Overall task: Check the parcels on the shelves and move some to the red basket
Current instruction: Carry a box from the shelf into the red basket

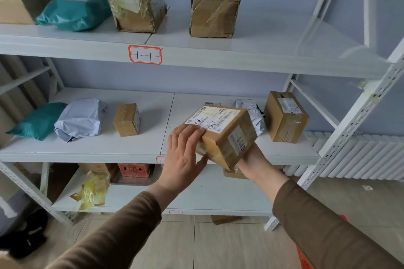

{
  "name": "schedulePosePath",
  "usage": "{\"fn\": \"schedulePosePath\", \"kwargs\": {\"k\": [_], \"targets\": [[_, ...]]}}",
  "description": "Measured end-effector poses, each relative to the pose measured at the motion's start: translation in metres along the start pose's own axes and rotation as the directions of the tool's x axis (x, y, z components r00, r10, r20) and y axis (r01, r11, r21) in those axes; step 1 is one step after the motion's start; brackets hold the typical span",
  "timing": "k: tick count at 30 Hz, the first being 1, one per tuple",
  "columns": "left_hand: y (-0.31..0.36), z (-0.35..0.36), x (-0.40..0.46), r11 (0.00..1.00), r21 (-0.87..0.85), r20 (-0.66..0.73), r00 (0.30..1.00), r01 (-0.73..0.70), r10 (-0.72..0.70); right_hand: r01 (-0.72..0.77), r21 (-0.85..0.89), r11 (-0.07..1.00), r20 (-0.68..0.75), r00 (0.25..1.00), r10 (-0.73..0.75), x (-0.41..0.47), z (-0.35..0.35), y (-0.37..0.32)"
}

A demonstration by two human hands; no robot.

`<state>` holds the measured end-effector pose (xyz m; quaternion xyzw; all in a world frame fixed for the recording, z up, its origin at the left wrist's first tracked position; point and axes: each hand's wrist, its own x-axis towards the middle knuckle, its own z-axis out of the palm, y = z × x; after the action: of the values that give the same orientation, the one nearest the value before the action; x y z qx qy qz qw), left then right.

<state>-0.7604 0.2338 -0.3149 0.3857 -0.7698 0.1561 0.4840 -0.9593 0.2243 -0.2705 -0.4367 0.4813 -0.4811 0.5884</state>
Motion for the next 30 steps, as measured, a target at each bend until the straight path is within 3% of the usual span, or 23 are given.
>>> {"fn": "schedulePosePath", "kwargs": {"k": [4, 10, 15, 17, 21, 23, 25, 26, 27, 28, 30], "targets": [[-0.004, 0.002, -0.002, 0.995, 0.053, -0.052, 0.995, -0.087, 0.09, -0.008, 0.031, 0.999, 0.015, 1.0, 0.008, 0.005, 0.0, 0.008], [-0.013, 0.0, 0.002, 0.996, -0.087, -0.025, 0.999, 0.03, -0.032, -0.02, -0.054, 0.998, -0.035, 0.999, 0.018, 0.011, 0.0, 0.006], [-0.038, -0.005, 0.006, 0.996, -0.013, 0.017, 0.996, -0.084, 0.085, -0.146, 0.304, 0.941, 0.046, 0.989, 0.139, 0.011, -0.009, -0.002], [-0.049, -0.008, 0.005, 0.984, 0.004, 0.052, 0.983, -0.178, 0.177, -0.176, 0.27, 0.946, 0.09, 0.983, 0.157, 0.011, -0.012, -0.003], [-0.065, -0.013, 0.0, 0.958, 0.032, 0.143, 0.95, -0.284, 0.277, -0.161, 0.028, 0.987, 0.257, 0.955, 0.148, 0.006, -0.011, -0.007], [-0.066, -0.012, -0.002, 0.97, 0.051, 0.175, 0.959, -0.236, 0.224, -0.132, -0.029, 0.991, 0.263, 0.955, 0.135, 0.006, -0.008, -0.006], [-0.06, -0.009, -0.003, 1.0, 0.011, 0.219, 0.976, 0.012, -0.014, -0.091, -0.025, 0.995, 0.242, 0.966, 0.095, 0.008, -0.005, -0.001], [-0.055, -0.009, -0.001, 0.973, -0.071, 0.259, 0.946, 0.219, -0.194, -0.067, -0.016, 0.998, 0.233, 0.97, 0.069, 0.01, -0.005, 0.001], [-0.048, -0.01, 0.001, 0.877, -0.2, 0.312, 0.877, 0.437, -0.366, -0.044, 0.001, 0.999, 0.223, 0.974, 0.042, 0.01, -0.004, 0.004], [-0.042, -0.01, 0.003, 0.701, -0.354, 0.378, 0.78, 0.619, -0.498, -0.02, 0.02, 1.0, 0.213, 0.977, 0.015, 0.01, -0.004, 0.006], [-0.032, -0.009, 0.009, 0.25, -0.588, 0.494, 0.586, 0.769, -0.642, 0.011, 0.036, 0.999, 0.196, 0.98, -0.018, 0.011, -0.006, 0.008]]}}
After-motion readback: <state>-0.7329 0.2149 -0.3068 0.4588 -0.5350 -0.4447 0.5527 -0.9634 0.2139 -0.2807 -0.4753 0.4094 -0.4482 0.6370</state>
